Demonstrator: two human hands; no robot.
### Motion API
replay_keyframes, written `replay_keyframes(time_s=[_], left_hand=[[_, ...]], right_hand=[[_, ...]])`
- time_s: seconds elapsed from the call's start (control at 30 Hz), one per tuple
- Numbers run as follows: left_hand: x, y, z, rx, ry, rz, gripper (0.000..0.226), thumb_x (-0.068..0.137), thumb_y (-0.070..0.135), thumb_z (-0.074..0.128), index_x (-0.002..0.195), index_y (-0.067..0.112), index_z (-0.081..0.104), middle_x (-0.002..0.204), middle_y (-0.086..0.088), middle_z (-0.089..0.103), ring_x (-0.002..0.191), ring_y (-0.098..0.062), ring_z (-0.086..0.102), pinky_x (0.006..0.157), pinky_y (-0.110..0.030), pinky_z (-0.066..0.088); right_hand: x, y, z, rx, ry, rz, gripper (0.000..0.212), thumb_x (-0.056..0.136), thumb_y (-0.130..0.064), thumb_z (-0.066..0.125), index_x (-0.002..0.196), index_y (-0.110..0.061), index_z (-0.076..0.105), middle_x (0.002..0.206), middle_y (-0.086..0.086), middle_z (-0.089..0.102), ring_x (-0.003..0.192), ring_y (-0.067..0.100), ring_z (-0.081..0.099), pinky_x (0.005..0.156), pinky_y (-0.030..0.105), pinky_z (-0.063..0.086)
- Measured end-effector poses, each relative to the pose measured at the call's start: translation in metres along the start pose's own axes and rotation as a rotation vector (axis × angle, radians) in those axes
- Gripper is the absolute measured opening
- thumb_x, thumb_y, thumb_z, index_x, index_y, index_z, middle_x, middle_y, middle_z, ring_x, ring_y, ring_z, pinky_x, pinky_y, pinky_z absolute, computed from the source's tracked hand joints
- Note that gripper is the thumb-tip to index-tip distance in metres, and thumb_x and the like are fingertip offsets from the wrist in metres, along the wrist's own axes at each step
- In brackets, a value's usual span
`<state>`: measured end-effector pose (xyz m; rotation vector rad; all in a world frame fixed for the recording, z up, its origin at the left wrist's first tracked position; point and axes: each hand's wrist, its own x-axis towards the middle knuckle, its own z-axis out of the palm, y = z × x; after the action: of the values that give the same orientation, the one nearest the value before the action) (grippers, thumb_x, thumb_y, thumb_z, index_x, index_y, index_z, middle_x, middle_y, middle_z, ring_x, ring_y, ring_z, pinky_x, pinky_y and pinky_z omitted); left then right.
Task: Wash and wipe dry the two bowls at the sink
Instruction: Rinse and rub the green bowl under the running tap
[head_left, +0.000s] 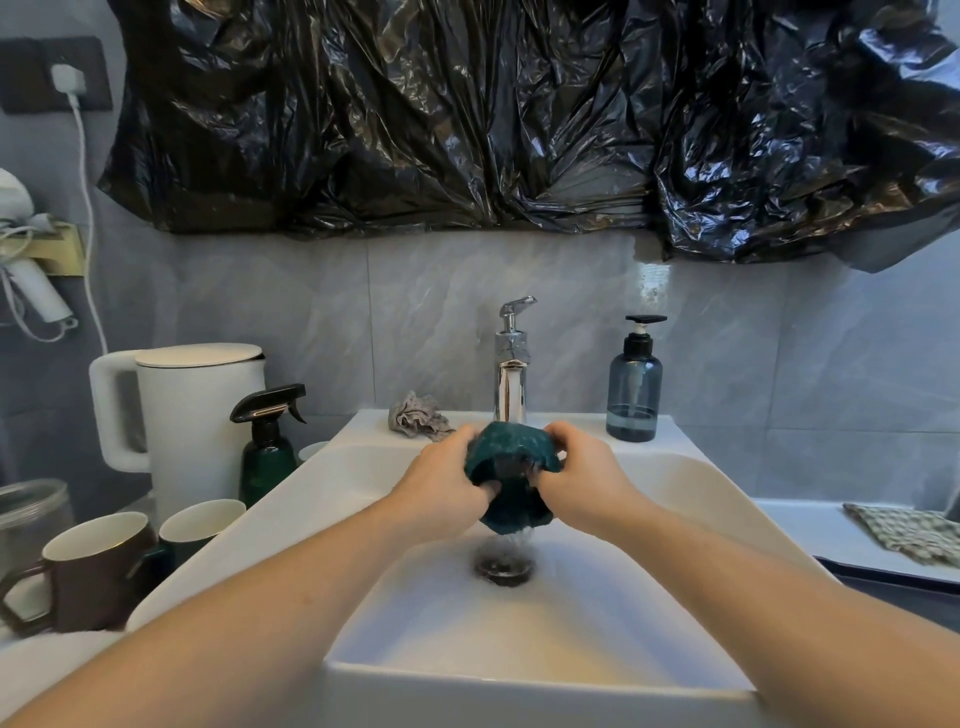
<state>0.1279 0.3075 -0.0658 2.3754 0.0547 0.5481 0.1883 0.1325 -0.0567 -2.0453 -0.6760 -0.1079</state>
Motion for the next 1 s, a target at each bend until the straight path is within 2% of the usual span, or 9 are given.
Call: replay_keyframes(time_s=[0.13,0.27,0.4,0.57,0.67,0.77,0.87,0.93,1.0], left_hand=[[0.006,-0.002,-0.005,0.01,0.094,-0.011,0.03,0.089,0.018,0.075,0.113,0.033,0.068,0.105,0.009,0.074,0.1,-0.019,0.07,0.092,-0.046,0.061],[0.005,-0.002,-0.005,0.1,0.097,0.015,0.012,0.095,0.02,0.069,0.1,0.031,0.067,0.094,0.005,0.072,0.091,-0.022,0.067,0.084,-0.049,0.059],[0.003,0.003,-0.004,0.156,0.09,0.046,0.022,0.095,0.011,0.058,0.1,0.03,0.066,0.093,0.004,0.072,0.09,-0.022,0.066,0.082,-0.049,0.059],[0.0,0.005,-0.003,0.028,0.032,0.088,0.031,0.095,0.013,0.07,0.108,0.037,0.058,0.103,0.013,0.069,0.091,-0.012,0.067,0.08,-0.037,0.06],[0.003,0.002,-0.002,0.05,0.063,0.09,0.025,0.096,0.01,0.068,0.107,0.031,0.062,0.099,0.006,0.072,0.091,-0.016,0.067,0.081,-0.043,0.061],[0.004,0.004,-0.005,0.087,0.123,0.057,0.023,0.095,0.011,0.065,0.111,0.028,0.066,0.1,0.004,0.072,0.093,-0.021,0.067,0.082,-0.048,0.06],[0.003,0.005,-0.008,0.258,0.113,0.069,0.036,0.088,0.01,0.057,0.114,0.033,0.065,0.101,0.004,0.074,0.094,-0.026,0.066,0.079,-0.047,0.059],[0.001,0.005,-0.008,0.295,0.085,0.094,0.034,0.086,0.01,0.057,0.111,0.032,0.065,0.099,0.003,0.074,0.093,-0.026,0.066,0.08,-0.046,0.059],[0.0,0.006,-0.006,0.224,0.056,0.105,0.034,0.086,0.008,0.059,0.11,0.031,0.066,0.097,0.004,0.074,0.09,-0.022,0.067,0.08,-0.045,0.059]], right_hand=[[0.0,-0.003,0.003,0.084,-0.015,-0.006,0.016,0.095,-0.016,0.067,0.105,-0.023,0.057,0.102,-0.002,0.066,0.094,0.02,0.066,0.072,0.03,0.059],[-0.001,-0.004,0.005,-0.004,-0.045,-0.056,0.021,0.091,-0.015,0.068,0.107,-0.026,0.061,0.099,-0.005,0.067,0.091,0.015,0.065,0.074,0.026,0.056],[-0.003,-0.007,0.003,-0.12,-0.043,-0.065,0.023,0.088,-0.012,0.068,0.107,-0.024,0.062,0.097,-0.005,0.067,0.091,0.016,0.064,0.076,0.029,0.058],[-0.002,-0.004,-0.001,-0.168,-0.005,-0.041,0.029,0.089,-0.006,0.066,0.107,-0.025,0.055,0.099,-0.003,0.066,0.093,0.014,0.062,0.071,0.023,0.052],[-0.003,-0.004,-0.001,-0.114,-0.012,-0.057,0.023,0.094,-0.007,0.064,0.105,-0.024,0.053,0.099,-0.004,0.064,0.09,0.011,0.061,0.064,0.016,0.046],[-0.004,-0.009,0.001,-0.057,-0.033,-0.046,0.016,0.097,-0.013,0.06,0.109,-0.023,0.055,0.098,-0.005,0.064,0.09,0.011,0.061,0.066,0.018,0.047],[-0.004,-0.011,0.006,-0.097,-0.075,-0.073,0.026,0.093,-0.012,0.063,0.114,-0.027,0.059,0.103,-0.005,0.066,0.095,0.014,0.063,0.074,0.023,0.053],[-0.006,-0.012,0.007,-0.164,-0.087,-0.094,0.031,0.09,-0.009,0.065,0.115,-0.027,0.061,0.102,-0.006,0.067,0.094,0.013,0.063,0.072,0.021,0.052],[-0.006,-0.011,0.005,-0.211,-0.062,-0.076,0.032,0.086,-0.005,0.063,0.11,-0.026,0.061,0.097,-0.006,0.066,0.09,0.013,0.062,0.065,0.019,0.048]])
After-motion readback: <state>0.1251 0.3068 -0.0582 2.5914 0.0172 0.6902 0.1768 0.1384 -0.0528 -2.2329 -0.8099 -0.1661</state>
